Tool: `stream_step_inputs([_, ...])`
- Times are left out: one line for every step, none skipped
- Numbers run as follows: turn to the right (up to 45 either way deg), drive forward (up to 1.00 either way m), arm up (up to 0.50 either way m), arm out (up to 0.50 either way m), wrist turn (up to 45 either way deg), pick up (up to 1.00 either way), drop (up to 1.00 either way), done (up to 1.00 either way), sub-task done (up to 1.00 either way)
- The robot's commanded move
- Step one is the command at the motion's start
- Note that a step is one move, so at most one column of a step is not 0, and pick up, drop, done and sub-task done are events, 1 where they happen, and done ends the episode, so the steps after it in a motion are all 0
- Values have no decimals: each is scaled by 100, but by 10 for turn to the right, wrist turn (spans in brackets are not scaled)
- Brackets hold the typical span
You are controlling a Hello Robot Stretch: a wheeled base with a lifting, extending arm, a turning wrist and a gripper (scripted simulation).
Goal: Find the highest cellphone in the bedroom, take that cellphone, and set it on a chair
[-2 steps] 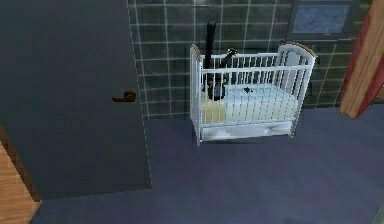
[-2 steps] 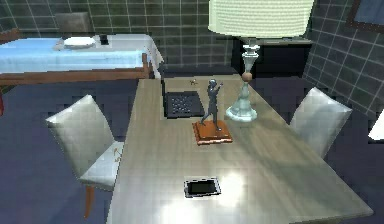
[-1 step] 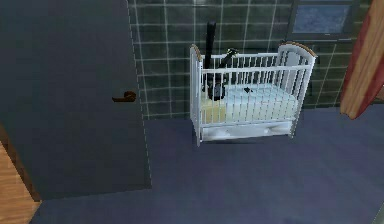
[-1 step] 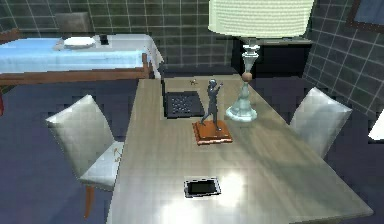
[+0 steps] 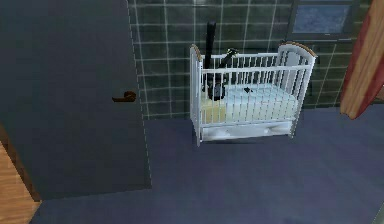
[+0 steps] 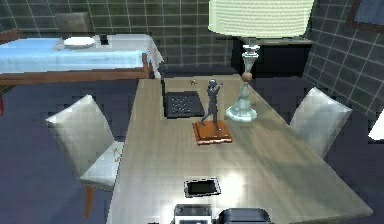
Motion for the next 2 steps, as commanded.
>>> stream_step_inputs([0, 0, 0, 20, 0, 0, 0, 0, 0])
stream_step_inputs([0, 0, 0, 0, 450, 0, 0, 0, 0])
